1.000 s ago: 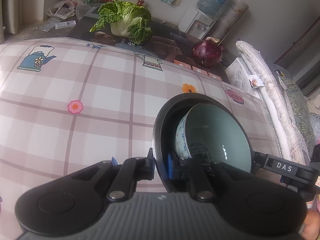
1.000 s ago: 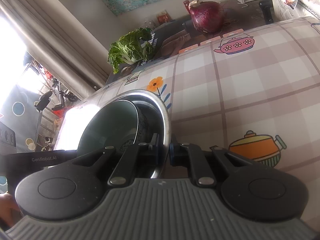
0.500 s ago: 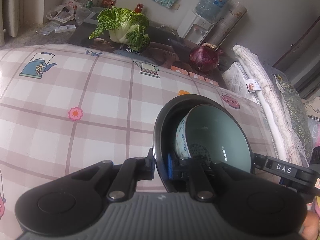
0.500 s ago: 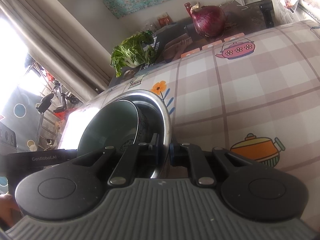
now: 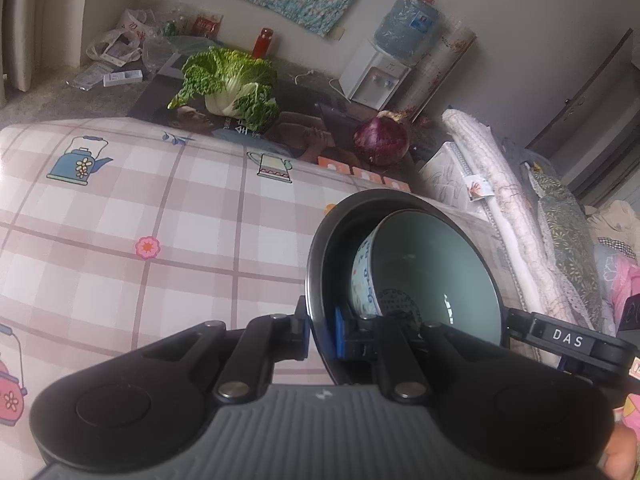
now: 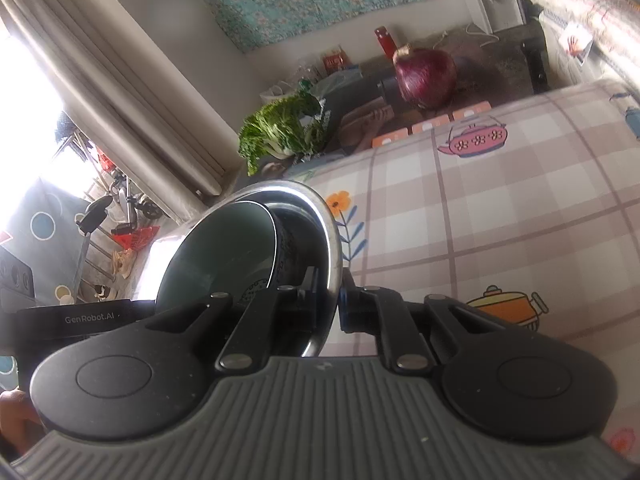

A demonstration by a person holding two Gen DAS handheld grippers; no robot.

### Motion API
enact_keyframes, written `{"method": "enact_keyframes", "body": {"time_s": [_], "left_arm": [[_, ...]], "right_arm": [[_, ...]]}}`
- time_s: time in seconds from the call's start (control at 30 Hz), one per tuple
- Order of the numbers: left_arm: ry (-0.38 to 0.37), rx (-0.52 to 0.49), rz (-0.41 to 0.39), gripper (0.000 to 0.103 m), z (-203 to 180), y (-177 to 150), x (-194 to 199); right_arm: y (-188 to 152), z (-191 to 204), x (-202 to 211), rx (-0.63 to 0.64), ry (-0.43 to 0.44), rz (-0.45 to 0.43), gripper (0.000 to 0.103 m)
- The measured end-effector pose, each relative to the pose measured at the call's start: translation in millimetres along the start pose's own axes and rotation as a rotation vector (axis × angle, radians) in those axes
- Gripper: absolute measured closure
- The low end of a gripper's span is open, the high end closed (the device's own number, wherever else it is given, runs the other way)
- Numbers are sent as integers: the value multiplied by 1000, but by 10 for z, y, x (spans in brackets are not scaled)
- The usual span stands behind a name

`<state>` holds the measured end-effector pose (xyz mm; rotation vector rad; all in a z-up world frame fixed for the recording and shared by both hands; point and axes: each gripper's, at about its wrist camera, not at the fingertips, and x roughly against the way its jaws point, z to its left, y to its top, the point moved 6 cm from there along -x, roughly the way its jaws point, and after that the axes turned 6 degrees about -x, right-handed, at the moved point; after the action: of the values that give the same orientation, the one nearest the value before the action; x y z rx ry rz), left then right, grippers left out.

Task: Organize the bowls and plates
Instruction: 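Lift the steel bowl with both tools and carry it over the plate stack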

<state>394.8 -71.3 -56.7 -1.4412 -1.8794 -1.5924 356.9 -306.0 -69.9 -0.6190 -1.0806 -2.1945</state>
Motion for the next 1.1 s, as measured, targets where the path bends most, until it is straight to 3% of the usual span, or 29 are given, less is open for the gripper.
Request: {"method": "enact_keyframes", "body": {"time_s": [0.27, 0.53, 0.83, 1.1], "left_arm": [[-6, 4, -49, 92, -87, -183, 508], [25, 38, -55, 92, 20, -627, 896], [43, 99, 3, 92, 294, -1181, 875], [67, 94, 29, 92, 412, -1388, 775]], "right_arm": [[-157, 303, 454, 26, 6, -20, 94], [-593, 532, 694, 39, 25, 23, 94], [-1203, 526, 581, 31, 5, 110, 93], [-1463, 425, 407, 21, -10, 142, 92]]}}
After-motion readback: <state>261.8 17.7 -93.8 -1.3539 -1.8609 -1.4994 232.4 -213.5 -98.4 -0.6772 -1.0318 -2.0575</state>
